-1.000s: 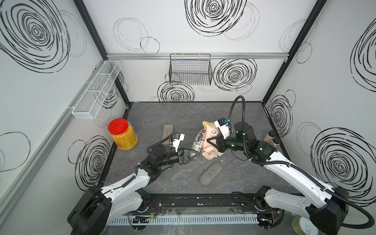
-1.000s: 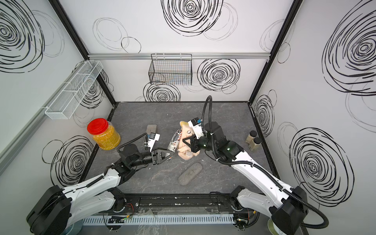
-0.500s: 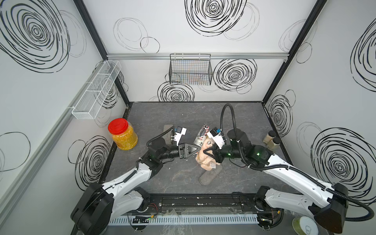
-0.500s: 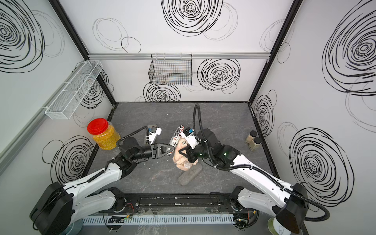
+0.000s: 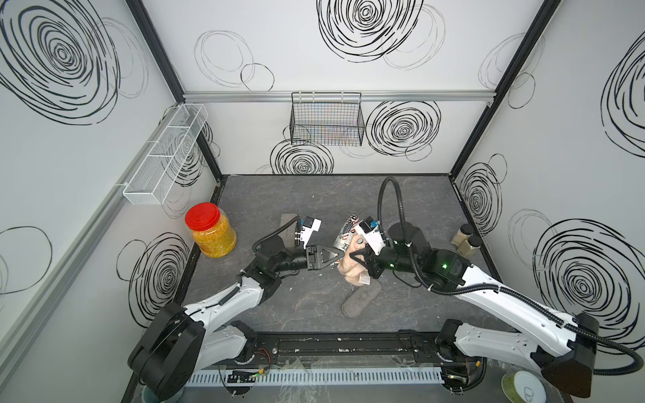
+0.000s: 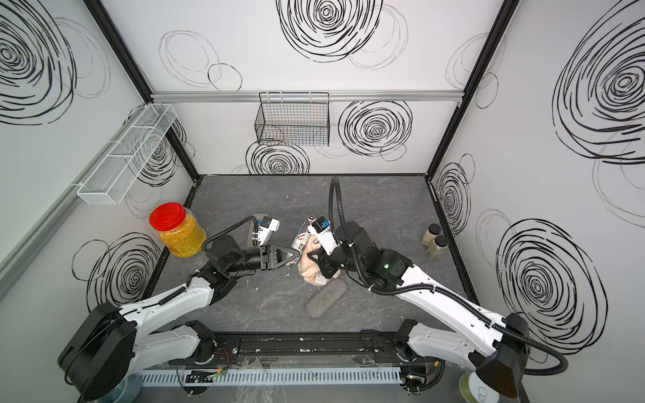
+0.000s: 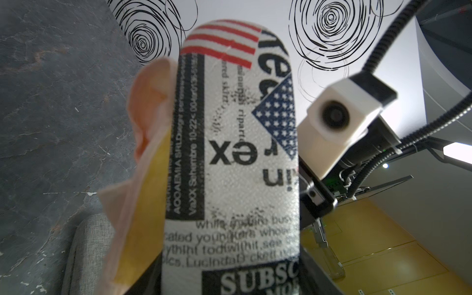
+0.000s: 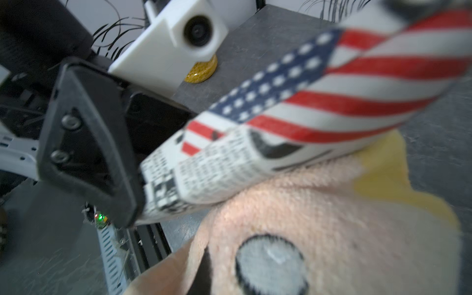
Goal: Wipe the eyeglass case
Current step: Wipe the dirt from the eyeglass case.
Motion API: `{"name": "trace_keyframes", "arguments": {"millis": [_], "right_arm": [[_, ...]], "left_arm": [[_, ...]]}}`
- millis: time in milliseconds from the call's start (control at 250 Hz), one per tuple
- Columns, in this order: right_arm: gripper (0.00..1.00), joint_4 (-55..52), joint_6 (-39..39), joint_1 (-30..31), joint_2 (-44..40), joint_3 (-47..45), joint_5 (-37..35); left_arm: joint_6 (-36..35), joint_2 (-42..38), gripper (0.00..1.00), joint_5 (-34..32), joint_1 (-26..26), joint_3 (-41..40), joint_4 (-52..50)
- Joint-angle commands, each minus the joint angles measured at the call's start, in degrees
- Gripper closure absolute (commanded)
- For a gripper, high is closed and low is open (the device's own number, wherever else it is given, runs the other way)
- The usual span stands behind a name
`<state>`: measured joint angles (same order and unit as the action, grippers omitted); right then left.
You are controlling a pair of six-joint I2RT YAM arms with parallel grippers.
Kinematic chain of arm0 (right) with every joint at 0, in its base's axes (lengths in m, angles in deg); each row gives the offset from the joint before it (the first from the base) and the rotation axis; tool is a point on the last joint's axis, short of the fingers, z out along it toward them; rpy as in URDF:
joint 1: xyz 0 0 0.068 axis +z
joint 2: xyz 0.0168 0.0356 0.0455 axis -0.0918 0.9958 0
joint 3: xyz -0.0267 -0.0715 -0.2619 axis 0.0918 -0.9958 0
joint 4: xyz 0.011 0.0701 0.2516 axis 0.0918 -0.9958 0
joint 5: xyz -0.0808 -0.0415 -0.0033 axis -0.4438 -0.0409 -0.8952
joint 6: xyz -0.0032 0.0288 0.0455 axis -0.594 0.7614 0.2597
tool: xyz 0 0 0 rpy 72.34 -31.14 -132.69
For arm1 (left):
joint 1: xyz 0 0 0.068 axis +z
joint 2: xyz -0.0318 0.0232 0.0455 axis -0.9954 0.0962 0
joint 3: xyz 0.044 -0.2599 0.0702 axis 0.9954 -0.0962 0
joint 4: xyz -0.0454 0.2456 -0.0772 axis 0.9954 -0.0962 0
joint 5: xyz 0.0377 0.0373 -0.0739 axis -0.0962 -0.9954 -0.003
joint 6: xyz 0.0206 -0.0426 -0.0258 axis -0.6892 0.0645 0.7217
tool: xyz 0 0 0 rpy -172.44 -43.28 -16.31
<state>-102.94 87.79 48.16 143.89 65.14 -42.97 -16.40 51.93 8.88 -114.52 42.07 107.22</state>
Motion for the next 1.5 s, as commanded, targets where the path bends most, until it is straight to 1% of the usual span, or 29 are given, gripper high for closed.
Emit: {"name": "trace_keyframes", "arguments": {"millis": [0,44,188,248,304,368,424,471,539,587,711,887,947,1059,1115,1187,1267,1350,1422,1458,1494], "right_arm": [[0.95,-1.4,-2.3,1.4,0.2,2.3,0.3],[0.96,-1.4,-2.7,1.3,-0.2,2.5,-2.6],[0.97,0.6,-3.0,-0.2,-0.4,4.0,-15.6],[0.97,2.2,-3.0,-2.2,-0.1,4.4,-18.2],[0.97,2.9,-2.9,-4.5,-0.1,4.4,-18.4],[0.97,4.0,-2.1,-6.3,-0.4,4.0,-17.4],[0.97,4.1,-1.7,-6.9,-0.6,3.7,-14.5],[0.96,4.0,-1.8,-6.7,-0.9,3.2,-10.0],[0.95,3.6,-2.1,-6.0,-1.4,2.0,-1.4],[0.94,2.7,-2.2,-4.4,-1.3,1.5,1.9],[0.94,-1.1,-2.3,0.5,-0.4,1.0,2.8],[0.94,-3.3,-3.0,1.7,0.7,0.1,4.9],[0.95,-3.7,-3.4,1.6,1.0,0.4,2.4],[0.97,-3.3,-2.7,1.2,1.4,0.8,-10.8],[0.97,-1.8,-2.7,0.2,1.3,0.9,-15.2],[0.97,0.7,-2.8,-2.5,1.3,0.9,-16.4],[0.97,3.5,-3.0,-5.2,1.5,0.9,-15.3],[0.97,5.4,-3.1,-6.6,1.7,1.1,-15.6],[0.97,5.6,-2.8,-7.4,2.1,1.6,-17.9],[0.97,5.5,-2.3,-7.7,2.0,1.6,-19.2],[0.97,5.4,-1.6,-8.2,1.9,1.6,-20.4]], "left_arm": [[-1.6,0.6,0.37,2.1,0.1,-0.2,2.6],[-2.3,0.8,0.37,2.2,0.1,-0.2,1.9],[-2.8,1.3,0.37,2.7,0.0,-0.7,1.6],[-3.2,1.3,0.37,2.7,0.0,-1.0,1.2],[-3.5,1.3,0.37,2.4,-0.1,-1.2,1.0],[-4.0,1.1,0.37,2.3,-0.2,-1.3,0.6],[-4.8,1.1,0.37,2.2,-0.2,-1.2,-0.5],[-5.4,1.1,0.37,2.2,-0.2,-1.1,-1.2],[-5.6,1.3,0.37,2.3,-0.3,-1.0,-1.3],[-5.7,1.5,0.37,2.4,-0.3,-0.8,-1.3],[-6.3,2.2,0.37,2.7,-0.4,-0.2,-1.8],[-7.2,2.5,0.38,3.1,-0.4,0.2,-3.1],[-7.3,2.2,0.38,3.1,-0.4,0.2,-3.4],[-8.6,1.0,0.38,3.1,-0.5,0.0,-4.9],[-8.8,0.6,0.38,3.4,-0.6,-0.1,-5.2],[-9.1,0.2,0.37,3.7,-0.8,-0.2,-5.7],[-10.4,-0.2,0.38,3.9,-1.2,0.3,-7.5],[-11.3,-0.7,0.38,4.0,-1.6,0.6,-8.8],[-11.8,-1.0,0.38,4.3,-2.0,0.8,-9.0],[-13.3,-1.1,0.38,4.3,-2.4,1.1,-10.5],[-16.3,-1.3,0.37,4.0,-2.9,1.8,-14.2]]}}
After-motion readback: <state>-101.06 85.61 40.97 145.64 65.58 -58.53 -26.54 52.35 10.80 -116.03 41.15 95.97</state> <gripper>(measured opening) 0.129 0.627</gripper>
